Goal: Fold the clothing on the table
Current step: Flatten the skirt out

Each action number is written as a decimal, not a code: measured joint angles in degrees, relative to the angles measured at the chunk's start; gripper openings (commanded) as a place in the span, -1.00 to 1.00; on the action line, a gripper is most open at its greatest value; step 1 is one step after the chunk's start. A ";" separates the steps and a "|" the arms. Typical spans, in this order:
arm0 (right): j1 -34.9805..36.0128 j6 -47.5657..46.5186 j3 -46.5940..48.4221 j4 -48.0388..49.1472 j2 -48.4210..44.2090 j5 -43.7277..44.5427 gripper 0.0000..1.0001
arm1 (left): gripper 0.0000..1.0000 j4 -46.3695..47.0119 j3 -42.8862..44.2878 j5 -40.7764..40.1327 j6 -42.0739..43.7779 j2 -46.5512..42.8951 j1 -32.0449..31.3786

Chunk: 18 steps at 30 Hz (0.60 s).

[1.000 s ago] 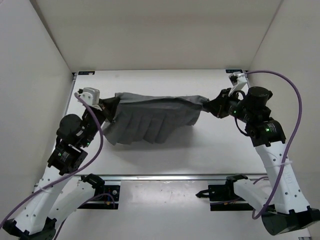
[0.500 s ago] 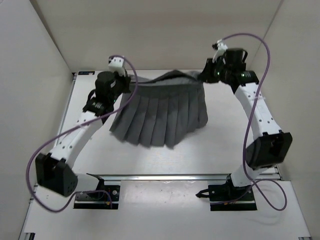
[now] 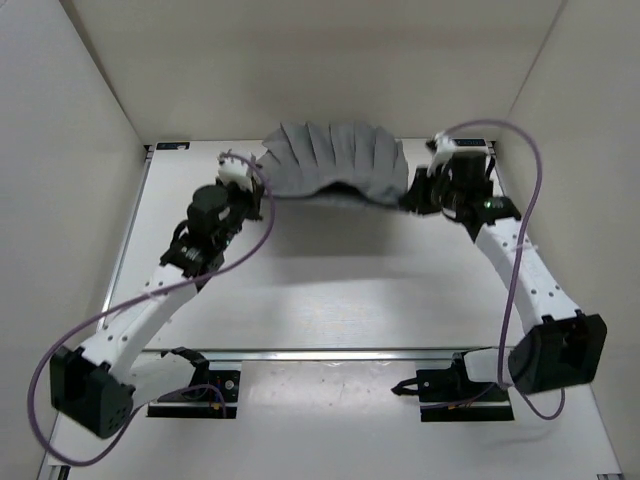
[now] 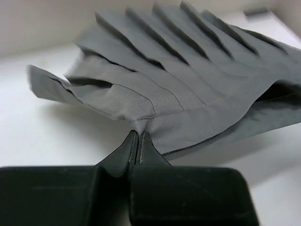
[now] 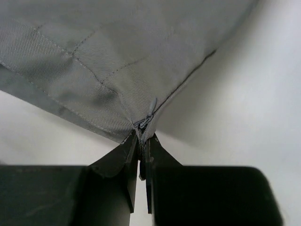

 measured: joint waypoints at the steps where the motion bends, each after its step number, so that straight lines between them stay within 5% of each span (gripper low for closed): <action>1: 1.36 0.31 -5.53 -1.81 -2.75 0.66 -1.00 | -1.00 -3.15 -2.60 -0.24 -0.74 -3.08 -1.44; 6: 8.85 4.70 -15.06 -10.75 -13.27 2.95 -1.00 | -1.00 -16.13 -9.07 0.33 -7.63 -17.35 -3.67; 9: 5.81 6.16 -15.10 -8.92 -15.37 -0.37 -0.99 | -1.00 -17.22 -9.86 1.25 -10.23 -20.37 -2.34; 18: 2.78 6.16 -15.76 0.48 7.45 -5.51 -1.00 | -1.00 -15.76 -12.94 3.74 -12.00 0.83 3.13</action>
